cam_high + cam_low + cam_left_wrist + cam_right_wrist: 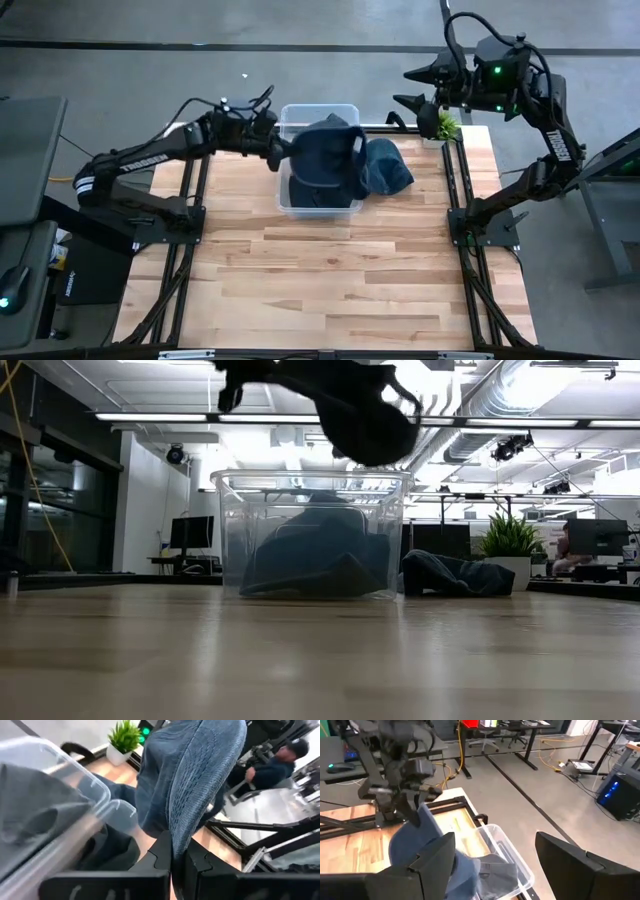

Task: Pick & Place hat
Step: Put the bottom dark blue cap into the bottom transparent bin

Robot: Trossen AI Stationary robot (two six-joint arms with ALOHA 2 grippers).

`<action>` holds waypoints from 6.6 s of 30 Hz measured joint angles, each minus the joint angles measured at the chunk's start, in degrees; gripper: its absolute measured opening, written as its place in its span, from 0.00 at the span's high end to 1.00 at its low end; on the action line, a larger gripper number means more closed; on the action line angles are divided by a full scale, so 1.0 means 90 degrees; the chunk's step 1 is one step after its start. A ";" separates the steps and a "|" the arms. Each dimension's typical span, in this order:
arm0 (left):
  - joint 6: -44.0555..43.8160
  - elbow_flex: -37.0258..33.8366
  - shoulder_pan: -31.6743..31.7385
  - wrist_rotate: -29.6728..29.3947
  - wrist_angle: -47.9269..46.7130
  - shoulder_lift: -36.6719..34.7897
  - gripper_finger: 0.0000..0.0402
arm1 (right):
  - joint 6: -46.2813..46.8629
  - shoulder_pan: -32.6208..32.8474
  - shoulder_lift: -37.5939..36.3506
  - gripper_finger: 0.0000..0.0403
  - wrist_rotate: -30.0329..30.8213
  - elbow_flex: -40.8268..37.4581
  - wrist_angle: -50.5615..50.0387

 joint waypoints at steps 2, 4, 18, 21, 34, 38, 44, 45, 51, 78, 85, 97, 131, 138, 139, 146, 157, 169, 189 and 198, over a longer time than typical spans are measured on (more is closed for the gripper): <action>-0.0275 -0.0563 0.0082 0.0202 0.0584 -0.0153 0.99 | 0.0005 0.0000 0.0000 0.33 0.0022 0.0000 -0.0007; -0.0600 -0.1109 0.0178 0.0418 0.1348 -0.0344 0.99 | 0.0005 0.0000 0.0000 0.33 0.0065 0.0000 -0.0006; -0.3061 -0.4127 0.0632 0.1067 0.4756 -0.0796 0.99 | 0.0182 0.0000 0.0007 0.33 0.0220 -0.0008 -0.0026; -0.3193 -0.4320 0.0630 0.0960 0.4683 -0.0793 0.99 | 0.0202 0.0000 0.0010 0.33 0.0246 -0.0010 -0.0026; -0.3359 -0.4352 0.0630 0.0737 0.3240 -0.0796 0.99 | 0.0280 -0.0002 0.0022 0.33 0.0485 -0.0010 -0.0027; -0.3354 -0.4352 0.0630 0.0549 0.3182 -0.0794 0.93 | 0.0319 -0.0002 0.0064 0.33 0.0482 -0.0010 -0.0038; -0.3185 -0.4352 0.0630 0.0584 0.3172 -0.0794 0.79 | 0.0320 -0.0001 0.0248 0.33 0.0466 -0.0010 -0.0117; -0.3118 -0.4352 0.0630 0.0586 0.3172 -0.0794 0.77 | 0.0321 0.0000 0.0295 0.33 0.0458 -0.0010 -0.0134; -0.2937 -0.4352 0.0641 0.0589 0.3218 -0.0797 0.68 | 0.0323 -0.0002 0.0617 0.33 0.0113 -0.0010 -0.0408; -0.2113 -0.4350 0.1545 0.1042 0.3714 -0.2151 0.66 | 0.0338 0.0015 0.1599 0.69 -0.0414 -0.0010 -0.1319; -0.1954 -0.4350 0.1545 0.1075 0.3830 -0.2149 0.66 | 0.0335 0.0024 0.2049 0.97 -0.0942 -0.0010 -0.1802; -0.0455 -0.3601 0.1545 0.1069 0.3760 -0.2147 0.66 | 0.0226 0.0428 0.3377 1.00 -0.1023 -0.0010 -0.2499; 0.0758 -0.3269 0.1546 0.1563 0.2932 -0.2146 0.66 | 0.0821 0.1061 0.0754 1.00 -0.0259 -0.6813 0.4341; 0.0755 -0.3269 0.1546 0.1563 0.2769 -0.2144 0.66 | 0.0886 0.1056 0.1058 1.00 -0.0255 -0.6819 0.4746; 0.0756 -0.3269 0.1545 0.1563 0.2751 -0.2144 0.66 | 0.0883 0.1056 0.1138 1.00 -0.0274 -0.6819 0.4808; 0.0758 -0.3269 0.1545 0.1560 0.2659 -0.2144 0.66 | 0.0942 0.1035 0.1437 1.00 -0.0327 -0.6720 0.5655; 0.0760 -0.3269 0.1545 0.1560 0.2652 -0.2144 0.66 | 0.1423 0.0678 0.1846 1.00 -0.0566 -0.6652 0.6623; 0.0877 -0.3269 0.1545 0.1555 0.2648 -0.2144 0.66 | 0.1277 0.0720 0.1753 1.00 -0.0633 -0.6246 0.6631; 0.0879 -0.3269 0.1545 0.1585 0.2643 -0.2144 0.66 | 0.1316 0.0534 0.2507 1.00 -0.0693 -0.6249 0.6828; 0.0879 -0.3269 0.1545 0.1582 0.2645 -0.2144 0.66 | 0.1288 0.0544 0.2006 1.00 -0.0524 -0.6258 0.6824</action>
